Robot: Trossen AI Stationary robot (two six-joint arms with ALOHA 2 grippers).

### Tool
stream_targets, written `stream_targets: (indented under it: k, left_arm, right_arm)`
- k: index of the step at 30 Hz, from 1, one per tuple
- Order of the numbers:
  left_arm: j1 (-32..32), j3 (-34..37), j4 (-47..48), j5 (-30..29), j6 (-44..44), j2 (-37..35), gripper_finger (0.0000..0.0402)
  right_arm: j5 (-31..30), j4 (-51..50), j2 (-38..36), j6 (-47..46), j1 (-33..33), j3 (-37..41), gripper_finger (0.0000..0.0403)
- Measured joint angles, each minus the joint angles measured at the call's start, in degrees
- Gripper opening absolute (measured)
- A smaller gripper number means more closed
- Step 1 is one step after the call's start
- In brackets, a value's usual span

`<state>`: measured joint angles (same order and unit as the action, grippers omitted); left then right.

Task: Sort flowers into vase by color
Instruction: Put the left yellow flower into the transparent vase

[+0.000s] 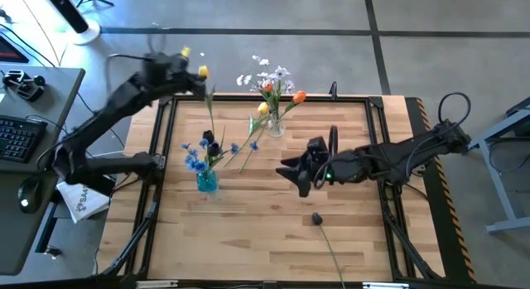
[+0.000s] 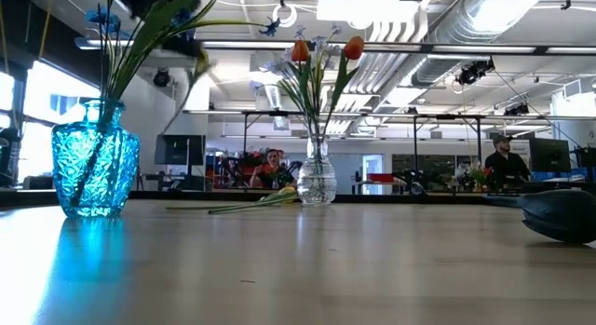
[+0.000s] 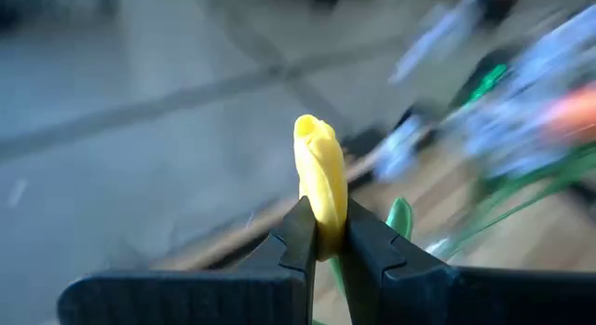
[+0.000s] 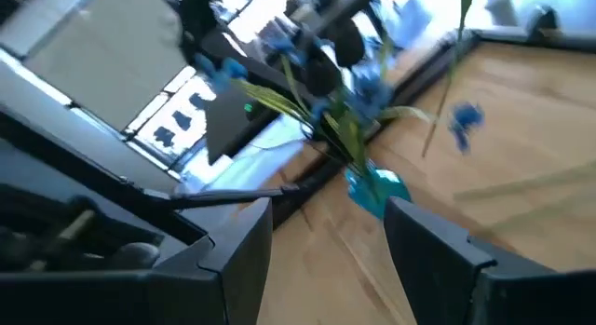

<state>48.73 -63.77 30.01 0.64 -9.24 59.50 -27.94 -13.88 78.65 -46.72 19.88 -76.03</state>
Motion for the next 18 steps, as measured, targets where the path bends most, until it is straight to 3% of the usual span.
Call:
stream_targets:
  k: [4,8,13,18]
  left_arm:
    - [-3.54,-6.47,-1.68,4.97,1.42,-4.64,0.0021]
    - [-8.81,-12.16,-4.33,12.45,2.37,-6.18,0.0021]
    - [-17.69,-16.12,-8.77,14.02,2.41,-5.71,0.0021]
    - [-25.71,-16.41,-15.95,13.95,5.30,-4.01,0.0021]
  right_arm:
    - [3.55,8.43,0.00,9.02,-2.95,-0.14,0.0204]
    - [6.50,10.08,0.49,19.59,-6.01,-5.43,0.0204]
    - [7.05,5.19,2.56,30.08,-9.84,-15.17,0.0204]
    - [10.11,-4.37,6.95,34.31,-13.96,-25.33,0.0204]
